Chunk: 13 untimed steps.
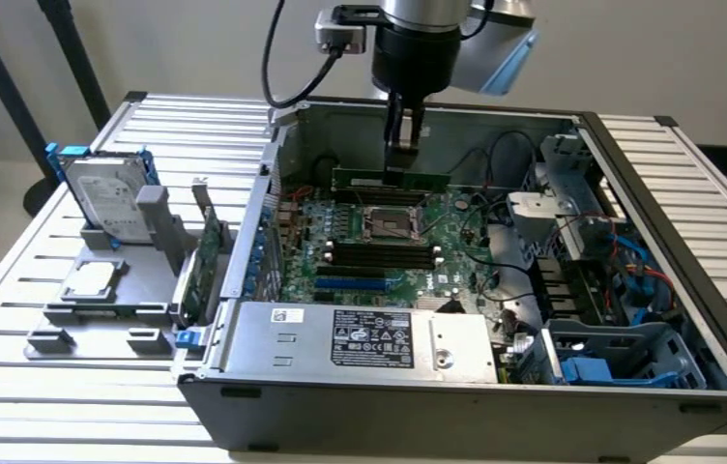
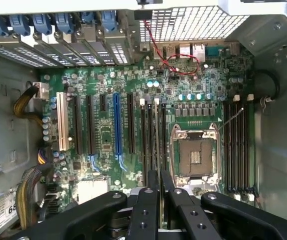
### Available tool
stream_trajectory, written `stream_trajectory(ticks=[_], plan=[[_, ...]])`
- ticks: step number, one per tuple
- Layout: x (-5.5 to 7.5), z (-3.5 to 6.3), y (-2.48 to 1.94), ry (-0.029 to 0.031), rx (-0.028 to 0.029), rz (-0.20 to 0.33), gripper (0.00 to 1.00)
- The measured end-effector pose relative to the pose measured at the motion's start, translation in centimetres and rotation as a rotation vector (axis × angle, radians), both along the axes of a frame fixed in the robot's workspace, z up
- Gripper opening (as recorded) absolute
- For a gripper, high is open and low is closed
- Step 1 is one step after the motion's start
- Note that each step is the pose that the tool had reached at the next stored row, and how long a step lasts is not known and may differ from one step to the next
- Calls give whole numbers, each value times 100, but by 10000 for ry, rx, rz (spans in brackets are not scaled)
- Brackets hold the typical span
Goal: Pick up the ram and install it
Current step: 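Pick up the ram and move it above insertion slot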
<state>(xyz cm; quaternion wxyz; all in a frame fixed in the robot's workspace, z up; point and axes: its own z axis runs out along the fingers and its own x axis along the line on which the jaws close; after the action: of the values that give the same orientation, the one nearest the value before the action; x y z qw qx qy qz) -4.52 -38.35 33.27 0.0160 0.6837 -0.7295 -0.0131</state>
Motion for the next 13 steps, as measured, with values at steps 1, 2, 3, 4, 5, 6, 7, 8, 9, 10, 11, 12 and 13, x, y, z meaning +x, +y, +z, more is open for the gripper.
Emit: stream_trajectory(ticks=[1, 2, 3, 4, 5, 6, 7, 8, 9, 10, 11, 12, 13], plan=[[0, -17, 3, 1, -2, 0, 14], [0, -36, 5, 2, -3, 0, 14], [0, -55, 7, 1, -3, -1, 14], [0, -73, 7, 0, -1, -1, 14], [0, -91, 7, 0, -1, -4, 14], [1, -109, 7, 0, -2, -8, 14], [4, -127, 7, 1, -3, -10, 14], [9, -145, 7, 1, -2, -13, 14], [15, -163, 6, 1, -3, -17, 14], [22, -181, 5, 1, -2, -20, 14], [28, -199, 3, 1, 0, -25, 14], [32, -217, -1, 1, 1, -30, 14], [35, -237, -8, 1, 1, -35, 14]])
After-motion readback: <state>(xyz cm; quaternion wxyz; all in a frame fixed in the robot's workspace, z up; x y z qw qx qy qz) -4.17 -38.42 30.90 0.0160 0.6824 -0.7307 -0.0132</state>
